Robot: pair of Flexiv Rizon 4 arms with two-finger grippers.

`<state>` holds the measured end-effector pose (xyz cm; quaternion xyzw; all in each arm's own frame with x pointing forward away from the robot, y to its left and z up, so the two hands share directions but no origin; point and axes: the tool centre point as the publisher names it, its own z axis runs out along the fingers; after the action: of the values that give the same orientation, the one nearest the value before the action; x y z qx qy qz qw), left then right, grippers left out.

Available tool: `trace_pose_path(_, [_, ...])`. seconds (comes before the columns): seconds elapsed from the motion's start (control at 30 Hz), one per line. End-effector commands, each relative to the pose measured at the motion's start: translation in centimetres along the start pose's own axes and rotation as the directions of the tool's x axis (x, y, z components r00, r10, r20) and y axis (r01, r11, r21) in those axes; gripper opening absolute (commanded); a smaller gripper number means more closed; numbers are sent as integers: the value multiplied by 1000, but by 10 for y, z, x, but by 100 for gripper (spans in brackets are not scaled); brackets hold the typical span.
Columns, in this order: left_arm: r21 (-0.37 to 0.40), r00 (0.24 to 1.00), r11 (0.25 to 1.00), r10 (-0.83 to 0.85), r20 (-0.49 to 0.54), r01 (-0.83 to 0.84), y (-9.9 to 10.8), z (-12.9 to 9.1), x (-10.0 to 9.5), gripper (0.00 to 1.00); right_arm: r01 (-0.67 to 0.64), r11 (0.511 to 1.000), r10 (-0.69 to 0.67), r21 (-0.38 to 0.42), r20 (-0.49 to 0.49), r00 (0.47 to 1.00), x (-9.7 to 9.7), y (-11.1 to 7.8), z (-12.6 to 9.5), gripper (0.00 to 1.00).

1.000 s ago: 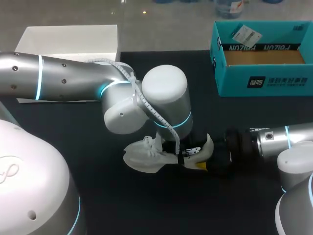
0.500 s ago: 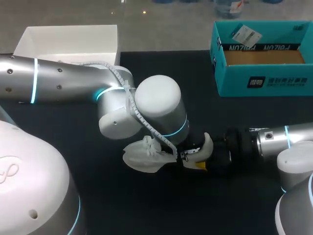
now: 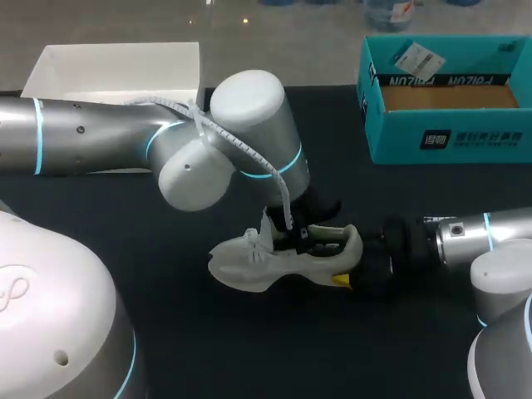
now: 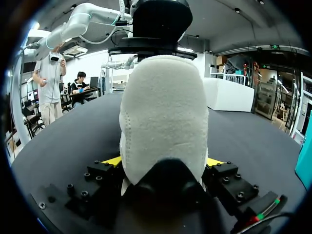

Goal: Take the shoe out of the shoebox, open the shoe tongue, remove and reinsert the insole, then place the shoe into the shoebox

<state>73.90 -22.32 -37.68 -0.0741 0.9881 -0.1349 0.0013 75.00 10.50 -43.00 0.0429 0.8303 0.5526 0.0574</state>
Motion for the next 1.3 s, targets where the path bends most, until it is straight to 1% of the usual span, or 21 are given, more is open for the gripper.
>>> trace_pose_path(0.03, [20, 999, 1000, -3, -52, 5, 8, -22, -6, 0, 0, 1000, 0, 5, -1, 1000, 1, -1, 3, 0])
trace_pose_path(0.37, [37, 982, 999, 17, -186, -10, 12, -38, -4, 0, 0, 1000, 0, 5, -1, 1000, 1, -1, 3, 0])
trace_pose_path(0.5, [62, 965, 997, 50, -258, -35, 10, -47, 6, 0, 0, 1000, 0, 5, -1, 1000, 1, -1, 3, 0])
trace_pose_path(0.63, [100, 943, 994, 83, -321, -54, 3, -54, 15, 0, 0, 1000, 0, 5, -1, 1000, 1, -1, 3, 0])
trace_pose_path(0.73, [113, 940, 992, 92, -330, -58, -4, -54, 20, 0, 0, 1000, 0, 5, -1, 1000, 1, -1, 3, 0])
trace_pose_path(0.83, [113, 938, 992, 95, -332, -60, -6, -50, 24, 0, 0, 1000, 0, 5, -1, 1000, 1, -1, 3, 0])
trace_pose_path(0.87, [109, 939, 992, 95, -331, -62, -6, -49, 25, 12, 0, 1000, 0, 5, -1, 1000, 1, -1, 3, 0])
trace_pose_path(0.9, [105, 940, 993, 93, -328, -62, -6, -47, 25, 35, 0, 1000, 0, 5, -1, 1000, 1, -1, 3, 0])
trace_pose_path(0.93, [100, 943, 993, 90, -322, -60, -5, -46, 25, 45, 0, 1000, 0, 5, -1, 1000, 1, -1, 3, 0])
trace_pose_path(0.97, [98, 944, 993, 88, -319, -60, -5, -45, 25, 47, 0, 1000, 0, 5, -1, 1000, 1, -1, 3, 0])
trace_pose_path(1.03, [93, 947, 994, 83, -311, -56, -3, -43, 24, 59, 0, 1000, 0, 5, -1, 1000, 1, -1, 3, 0])
trace_pose_path(1.2, [96, 960, 994, 69, -273, -44, -2, -39, 23, 64, 0, 1000, 0, 5, -1, 1000, 1, -1, 3, 0])
trace_pose_path(1.3, [101, 963, 994, 65, -260, -39, -3, -37, 25, 64, 0, 1000, 0, 5, -1, 1000, 1, -1, 3, 0])
